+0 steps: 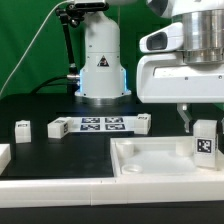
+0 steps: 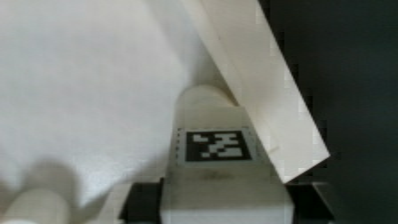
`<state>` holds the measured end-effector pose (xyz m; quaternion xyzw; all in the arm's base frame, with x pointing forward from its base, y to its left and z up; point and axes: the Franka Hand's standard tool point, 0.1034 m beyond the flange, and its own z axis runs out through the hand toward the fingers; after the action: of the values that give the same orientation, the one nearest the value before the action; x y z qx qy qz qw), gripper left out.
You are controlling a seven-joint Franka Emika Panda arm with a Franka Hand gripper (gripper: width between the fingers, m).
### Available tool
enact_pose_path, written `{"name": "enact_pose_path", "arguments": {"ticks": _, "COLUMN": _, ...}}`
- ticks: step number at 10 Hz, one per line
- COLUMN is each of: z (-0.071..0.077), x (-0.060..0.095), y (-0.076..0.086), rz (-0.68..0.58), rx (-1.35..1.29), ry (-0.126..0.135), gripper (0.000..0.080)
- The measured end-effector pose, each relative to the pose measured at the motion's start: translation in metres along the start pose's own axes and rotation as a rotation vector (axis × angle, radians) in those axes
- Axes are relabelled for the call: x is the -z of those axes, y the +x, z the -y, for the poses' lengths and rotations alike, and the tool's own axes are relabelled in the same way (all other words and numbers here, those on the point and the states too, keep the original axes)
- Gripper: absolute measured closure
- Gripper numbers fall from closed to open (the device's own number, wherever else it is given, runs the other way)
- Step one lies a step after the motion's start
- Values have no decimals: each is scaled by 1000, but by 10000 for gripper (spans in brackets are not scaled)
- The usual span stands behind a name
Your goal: Assemble one leg
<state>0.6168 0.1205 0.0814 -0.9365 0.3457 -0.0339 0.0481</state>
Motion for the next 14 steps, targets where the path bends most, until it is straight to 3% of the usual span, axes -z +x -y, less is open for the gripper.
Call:
{"name": "enact_pose_path", "arguments": {"ticks": 5, "z": 3, "x": -1, "y": -3, "rz": 8, "rx": -441, "ry": 4, "gripper": 508}}
{"name": "enact_pose_path", "arguments": {"ticks": 8, "z": 3, "x": -1, "y": -5, "rz": 19, "rx": -494, "ry": 10, "gripper": 505}}
{"name": "enact_pose_path", "arguments": {"ticks": 9, "z": 3, "x": -1, "y": -5, "rz": 19, "rx": -448, "ry": 10, "gripper": 288}}
{"name": "enact_pose_path", "arguments": {"ticks": 10, "z": 2, "x": -1, "y": -4, "rz": 22, "rx": -402, "ry": 5, "gripper": 179}}
{"name": "enact_pose_path", "arguments": {"ticks": 13, "z": 2, "x": -1, "y": -1, "rz": 15, "rx": -45, "ry": 5, "gripper": 155}}
{"name": "enact_pose_path", "arguments": {"ticks": 14, "z": 4, "x": 1, "y": -1, "rz": 27, "rx": 95, "ry": -11, "gripper": 151}}
